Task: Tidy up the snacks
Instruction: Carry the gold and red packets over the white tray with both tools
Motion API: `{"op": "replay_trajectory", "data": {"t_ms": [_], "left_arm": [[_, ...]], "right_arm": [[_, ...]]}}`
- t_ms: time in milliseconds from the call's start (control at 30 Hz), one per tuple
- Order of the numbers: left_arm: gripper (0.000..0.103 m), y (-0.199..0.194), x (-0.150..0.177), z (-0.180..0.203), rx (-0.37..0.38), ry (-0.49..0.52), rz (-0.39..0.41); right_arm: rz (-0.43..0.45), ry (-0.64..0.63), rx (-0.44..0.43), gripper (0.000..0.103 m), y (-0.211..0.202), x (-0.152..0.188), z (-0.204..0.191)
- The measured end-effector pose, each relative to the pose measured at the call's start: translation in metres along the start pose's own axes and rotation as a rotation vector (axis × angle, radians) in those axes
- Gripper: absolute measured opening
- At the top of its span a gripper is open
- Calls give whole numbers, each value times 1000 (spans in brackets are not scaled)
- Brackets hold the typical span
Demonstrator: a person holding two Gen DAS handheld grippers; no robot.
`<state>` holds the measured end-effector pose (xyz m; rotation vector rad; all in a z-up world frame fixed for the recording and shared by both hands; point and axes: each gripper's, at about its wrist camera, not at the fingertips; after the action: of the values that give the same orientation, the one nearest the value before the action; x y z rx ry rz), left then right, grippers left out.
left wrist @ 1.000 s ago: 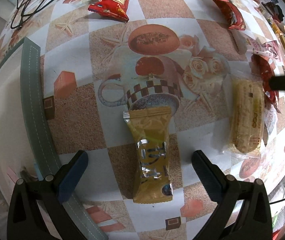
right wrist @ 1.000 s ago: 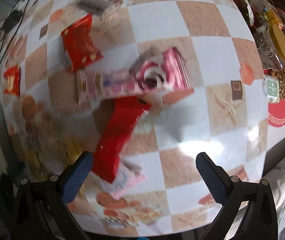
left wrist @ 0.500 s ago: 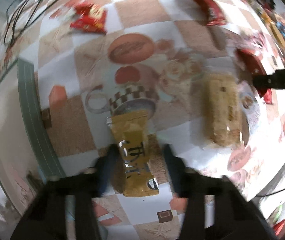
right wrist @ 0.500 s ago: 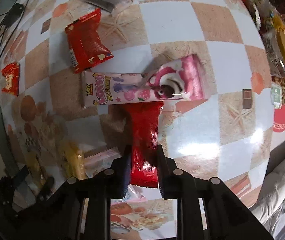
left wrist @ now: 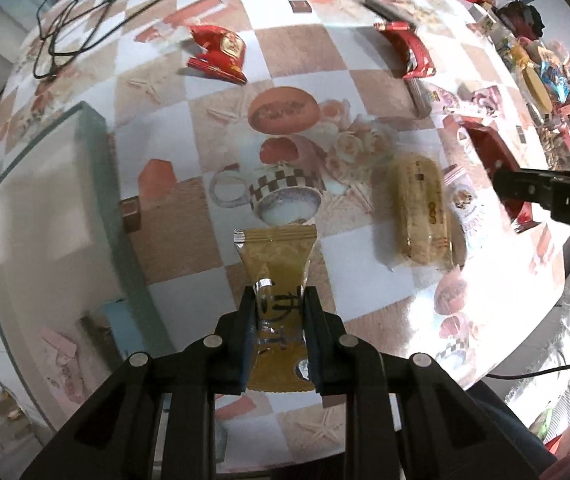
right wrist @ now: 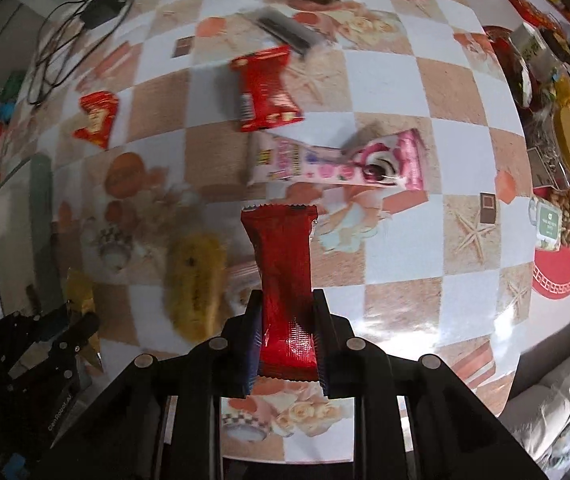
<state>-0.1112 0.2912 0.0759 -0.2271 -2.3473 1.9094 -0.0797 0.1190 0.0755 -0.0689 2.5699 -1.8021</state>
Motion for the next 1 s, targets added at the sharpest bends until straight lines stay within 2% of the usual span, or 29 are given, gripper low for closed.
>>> {"op": "replay_trajectory", "data": {"t_ms": [133,233,400,600,733,1000], "left_arm": [[24,-12,3,-11,9,-31,27],[24,-21,8,-21,11,-46,46],[24,-29,25,-44,23,-111,65],[24,-33,47,-72,23,-196,92],[24,-37,54,-92,11,-253,114],[24,-30,74,-136,-32,-347,104]], "right_arm": [[6,-50,-1,24,-4,0,-24],[10,-72,-15,24,-4,14,-49],[12,-105,-31,24,-12,17,-50],[2,-168,-23,24,-9,14,-72],[-4,-222,-26,24,-8,14,-97],[-30,-342,-42,24,4,14,-159]]}}
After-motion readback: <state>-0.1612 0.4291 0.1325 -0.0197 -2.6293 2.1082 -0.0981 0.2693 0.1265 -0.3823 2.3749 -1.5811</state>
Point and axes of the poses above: each gripper's, at about its wrist camera, not at the fingertips, and y roughly the way its jaws point, z to its right, x to its underside, and after that the axes turned 15 degrees about -x, right-handed
